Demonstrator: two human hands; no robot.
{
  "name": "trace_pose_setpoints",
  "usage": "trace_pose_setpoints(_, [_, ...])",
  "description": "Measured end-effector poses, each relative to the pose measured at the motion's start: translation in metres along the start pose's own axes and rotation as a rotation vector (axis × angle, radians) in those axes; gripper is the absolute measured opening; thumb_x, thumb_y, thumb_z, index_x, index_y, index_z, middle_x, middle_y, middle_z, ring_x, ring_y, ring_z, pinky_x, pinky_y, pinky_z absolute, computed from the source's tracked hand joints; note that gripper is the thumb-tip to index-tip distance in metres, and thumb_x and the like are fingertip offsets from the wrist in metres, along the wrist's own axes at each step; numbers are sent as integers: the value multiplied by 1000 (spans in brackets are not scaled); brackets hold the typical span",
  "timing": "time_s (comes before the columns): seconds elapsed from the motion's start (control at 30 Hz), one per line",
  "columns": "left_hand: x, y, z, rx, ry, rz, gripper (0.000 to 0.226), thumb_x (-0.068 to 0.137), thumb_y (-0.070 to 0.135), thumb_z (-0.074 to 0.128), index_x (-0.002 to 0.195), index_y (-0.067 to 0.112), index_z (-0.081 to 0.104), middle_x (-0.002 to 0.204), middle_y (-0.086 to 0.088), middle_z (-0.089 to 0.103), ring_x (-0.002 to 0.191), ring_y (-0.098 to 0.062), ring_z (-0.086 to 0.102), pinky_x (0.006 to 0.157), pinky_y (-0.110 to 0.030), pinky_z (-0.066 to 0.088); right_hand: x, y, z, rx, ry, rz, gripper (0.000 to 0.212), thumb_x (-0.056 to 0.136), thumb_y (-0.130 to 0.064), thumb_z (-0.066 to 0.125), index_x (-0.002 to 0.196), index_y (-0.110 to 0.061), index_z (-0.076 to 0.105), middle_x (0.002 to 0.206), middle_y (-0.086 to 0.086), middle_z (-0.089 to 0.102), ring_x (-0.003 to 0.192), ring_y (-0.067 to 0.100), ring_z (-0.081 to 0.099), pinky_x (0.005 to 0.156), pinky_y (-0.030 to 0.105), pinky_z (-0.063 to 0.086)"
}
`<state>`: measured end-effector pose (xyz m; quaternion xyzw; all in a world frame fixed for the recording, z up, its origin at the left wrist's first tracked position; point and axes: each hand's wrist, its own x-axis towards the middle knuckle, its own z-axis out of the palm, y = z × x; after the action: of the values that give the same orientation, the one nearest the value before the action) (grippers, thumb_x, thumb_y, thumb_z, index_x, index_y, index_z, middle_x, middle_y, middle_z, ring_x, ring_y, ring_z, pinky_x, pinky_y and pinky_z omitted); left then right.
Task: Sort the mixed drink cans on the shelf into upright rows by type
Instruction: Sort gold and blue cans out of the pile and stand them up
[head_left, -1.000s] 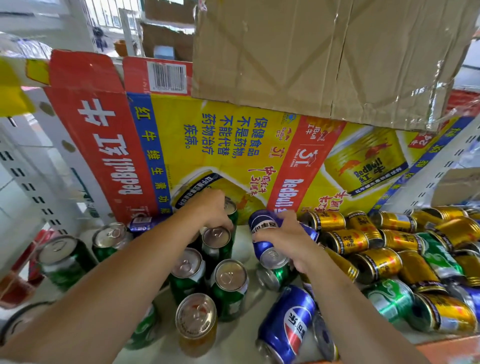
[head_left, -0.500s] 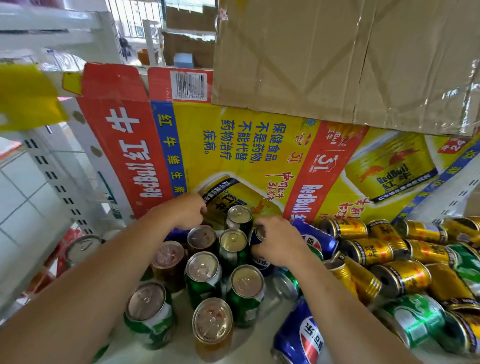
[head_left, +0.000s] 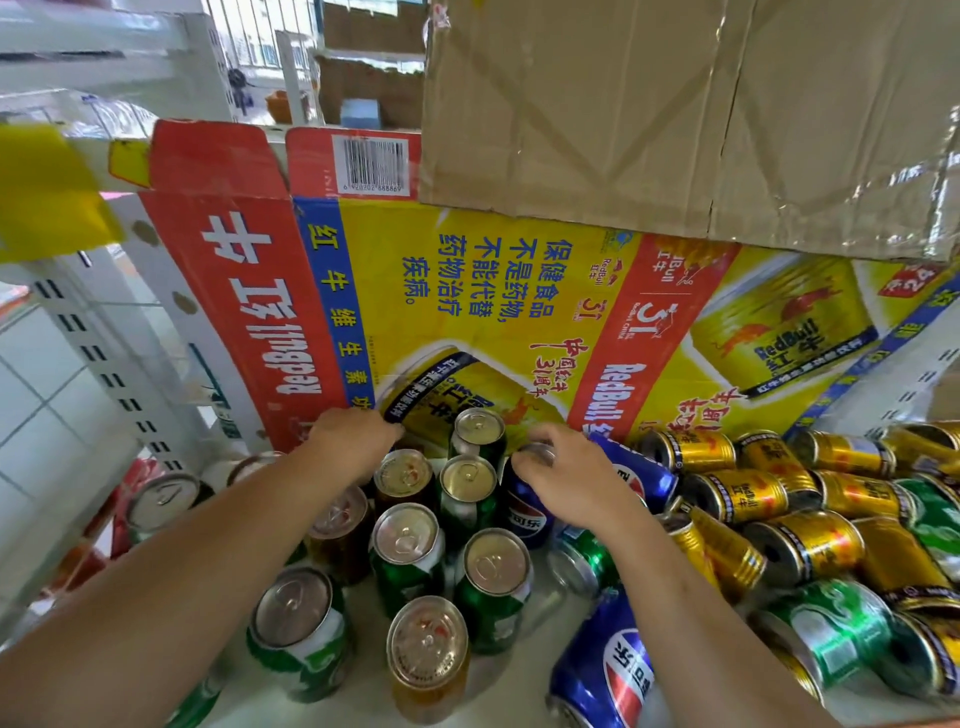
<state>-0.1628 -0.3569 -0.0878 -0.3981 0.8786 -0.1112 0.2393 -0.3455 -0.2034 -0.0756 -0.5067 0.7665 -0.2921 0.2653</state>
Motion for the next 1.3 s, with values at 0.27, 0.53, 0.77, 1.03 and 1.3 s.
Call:
trace_pose_setpoints(0.27, [0, -2, 1, -31, 49, 6, 33, 88, 4, 56, 120, 14, 54, 114, -8, 59, 103, -28, 61, 68, -37, 46, -7, 15, -1, 44, 85, 78, 33, 91, -35, 60, 121, -24, 56, 116, -3, 61, 97, 14, 53, 63, 20, 36])
trace_pose_setpoints(0.53, [-19, -33, -3, -529, 190, -63, 53, 65, 28, 83, 104, 14, 51, 89, -5, 60, 75, -21, 59, 63, -37, 50, -13, 17, -2, 63, 129, 87, 29, 93, -29, 58, 121, -23, 55, 116, -3, 61, 88, 12, 53, 63, 21, 37])
trace_pose_setpoints(0.77, [-70, -33, -23, -898, 612, -185, 65, 63, 33, 88, 112, 16, 49, 97, 2, 55, 85, -18, 52, 70, -32, 37, -15, 19, -3, 2, 164, 58, 32, 94, -26, 57, 125, -19, 51, 120, 0, 60, 91, 13, 51, 73, 25, 39])
trace_pose_setpoints(1.03, [-122, 25, -80, -1035, 860, -4, 63, 58, 44, 86, 107, 27, 51, 94, 19, 59, 82, -2, 57, 67, -10, 38, -10, 35, -24, -172, 246, 72, 22, 95, -18, 52, 115, -12, 60, 111, 10, 64, 88, 24, 55, 74, 33, 46])
trace_pose_setpoints(1.3, [-118, 93, -87, -1189, 614, 238, 72, 61, 37, 87, 118, 30, 45, 109, 20, 58, 99, -1, 58, 83, -23, 48, -27, 56, -27, -656, -258, 148, 95, 55, -57, 78, 138, -39, 37, 138, 2, 48, 125, 31, 49, 100, 47, 43])
